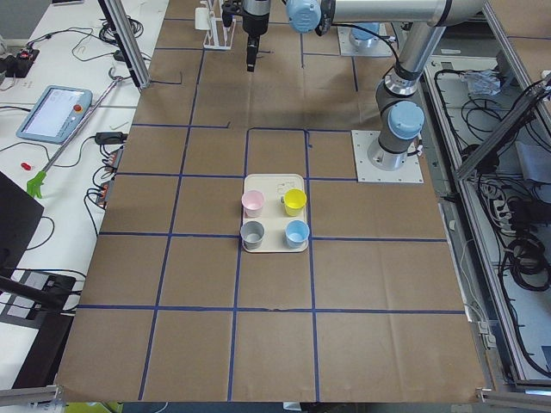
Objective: Transfer IKEA cup to right arm and place on rack
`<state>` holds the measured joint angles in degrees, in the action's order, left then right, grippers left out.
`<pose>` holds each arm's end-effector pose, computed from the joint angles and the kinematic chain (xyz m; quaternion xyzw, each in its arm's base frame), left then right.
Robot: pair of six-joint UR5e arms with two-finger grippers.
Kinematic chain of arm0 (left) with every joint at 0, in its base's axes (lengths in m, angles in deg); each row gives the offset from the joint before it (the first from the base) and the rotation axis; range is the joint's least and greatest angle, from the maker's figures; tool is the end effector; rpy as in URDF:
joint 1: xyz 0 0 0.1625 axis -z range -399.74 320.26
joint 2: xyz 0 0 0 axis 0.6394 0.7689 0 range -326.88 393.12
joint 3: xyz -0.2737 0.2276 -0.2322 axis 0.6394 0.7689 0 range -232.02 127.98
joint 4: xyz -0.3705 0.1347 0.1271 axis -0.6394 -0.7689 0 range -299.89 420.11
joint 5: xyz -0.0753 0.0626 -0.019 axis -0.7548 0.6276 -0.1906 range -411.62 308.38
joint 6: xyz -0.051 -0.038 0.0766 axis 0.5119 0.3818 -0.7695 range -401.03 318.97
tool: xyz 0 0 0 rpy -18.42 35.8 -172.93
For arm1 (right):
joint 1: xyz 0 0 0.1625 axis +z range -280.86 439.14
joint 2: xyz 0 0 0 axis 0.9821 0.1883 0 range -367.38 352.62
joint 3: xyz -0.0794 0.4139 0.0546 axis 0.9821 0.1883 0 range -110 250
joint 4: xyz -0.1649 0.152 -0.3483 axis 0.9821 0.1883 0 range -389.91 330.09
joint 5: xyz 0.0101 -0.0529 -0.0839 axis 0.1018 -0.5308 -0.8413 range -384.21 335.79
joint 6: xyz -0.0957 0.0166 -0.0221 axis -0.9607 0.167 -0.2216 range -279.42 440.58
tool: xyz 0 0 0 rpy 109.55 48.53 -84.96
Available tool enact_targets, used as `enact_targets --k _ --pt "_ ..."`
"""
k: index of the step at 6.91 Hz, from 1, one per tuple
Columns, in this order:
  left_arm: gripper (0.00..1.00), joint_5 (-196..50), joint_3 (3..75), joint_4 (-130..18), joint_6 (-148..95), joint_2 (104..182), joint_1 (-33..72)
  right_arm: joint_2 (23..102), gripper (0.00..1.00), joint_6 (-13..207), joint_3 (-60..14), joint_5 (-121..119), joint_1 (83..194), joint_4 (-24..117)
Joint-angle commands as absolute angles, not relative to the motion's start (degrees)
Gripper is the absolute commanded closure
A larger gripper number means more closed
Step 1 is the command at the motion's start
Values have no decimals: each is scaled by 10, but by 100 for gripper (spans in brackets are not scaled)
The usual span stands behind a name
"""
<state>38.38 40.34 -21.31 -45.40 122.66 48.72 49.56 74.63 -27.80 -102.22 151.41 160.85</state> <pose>-0.1199 -0.5026 0.4871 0.0248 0.9980 -0.0582 0.0030 -0.0551 -0.6782 0.2995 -0.0367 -0.8626 0.5044 0.0134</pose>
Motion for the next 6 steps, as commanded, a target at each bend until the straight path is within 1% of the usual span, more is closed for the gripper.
enact_targets --k 1,2,3,4,6 --pt "1 386 404 -213 -453 1227 488 500 91 746 -304 -1025 1513 1609" --pt "1 385 403 -212 -453 1228 488 499 90 746 -305 -1025 1513 1606" --pt "1 385 400 -212 -450 1230 488 501 32 749 -305 -1026 1509 1603" --pt "1 385 400 -211 -449 1231 488 500 0 764 -305 -1025 1508 1596" --pt "1 385 404 -210 -449 1229 488 501 0 763 -305 -1025 1508 1596"
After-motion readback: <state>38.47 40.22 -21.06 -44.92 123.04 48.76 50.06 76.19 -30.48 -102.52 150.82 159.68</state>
